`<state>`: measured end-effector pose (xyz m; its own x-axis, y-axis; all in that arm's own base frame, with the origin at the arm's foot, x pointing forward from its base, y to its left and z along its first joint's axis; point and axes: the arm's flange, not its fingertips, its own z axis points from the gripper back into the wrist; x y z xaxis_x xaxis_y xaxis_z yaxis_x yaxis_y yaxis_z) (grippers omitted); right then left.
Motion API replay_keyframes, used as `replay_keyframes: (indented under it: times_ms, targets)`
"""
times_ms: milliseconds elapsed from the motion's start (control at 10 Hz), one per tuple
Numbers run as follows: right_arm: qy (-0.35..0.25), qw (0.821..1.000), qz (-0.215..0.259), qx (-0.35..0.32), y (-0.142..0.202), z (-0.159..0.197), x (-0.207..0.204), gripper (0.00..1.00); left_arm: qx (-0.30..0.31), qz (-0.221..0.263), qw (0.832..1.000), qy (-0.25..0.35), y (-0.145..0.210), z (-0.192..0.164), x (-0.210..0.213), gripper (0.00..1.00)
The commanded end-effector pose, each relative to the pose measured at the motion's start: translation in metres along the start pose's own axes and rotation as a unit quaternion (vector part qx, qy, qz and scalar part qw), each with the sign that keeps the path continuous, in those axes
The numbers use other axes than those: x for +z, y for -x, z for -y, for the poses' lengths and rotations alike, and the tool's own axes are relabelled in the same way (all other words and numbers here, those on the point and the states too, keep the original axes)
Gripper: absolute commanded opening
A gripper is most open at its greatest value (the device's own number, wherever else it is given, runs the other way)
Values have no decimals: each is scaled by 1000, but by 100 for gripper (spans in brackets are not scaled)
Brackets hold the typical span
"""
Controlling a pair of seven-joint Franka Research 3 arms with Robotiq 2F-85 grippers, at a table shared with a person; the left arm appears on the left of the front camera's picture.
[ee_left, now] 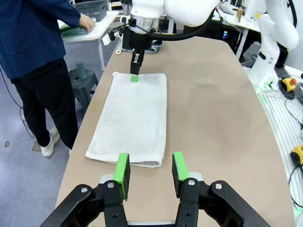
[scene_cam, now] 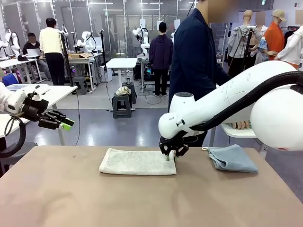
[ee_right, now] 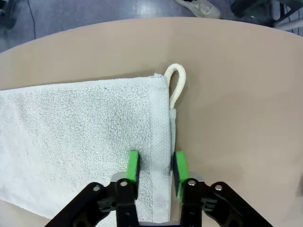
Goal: Fold the towels and place them in the basket.
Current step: When a person lays out a Towel with hook on the table, fold it in half twice.
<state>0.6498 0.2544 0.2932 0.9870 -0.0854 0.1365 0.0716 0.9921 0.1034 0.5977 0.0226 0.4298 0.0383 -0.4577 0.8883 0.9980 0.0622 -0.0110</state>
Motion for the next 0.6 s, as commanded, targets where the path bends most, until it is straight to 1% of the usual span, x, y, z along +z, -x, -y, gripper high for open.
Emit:
replay_keyframes:
  times_ms: [0, 100, 500]
  targets:
    - [19, 1000, -2, 3, -7, -1, -5, 14, -3, -4, 1000, 3, -2, 1, 0, 48]
    - [20, 1000, -3, 3, -8, -2, -6, 0, -3, -4, 1000, 3, -2, 1, 0, 48]
    - [36, 999, -6, 11, -10, -5, -7, 0, -3, -4, 1000, 3, -2, 1, 0, 48]
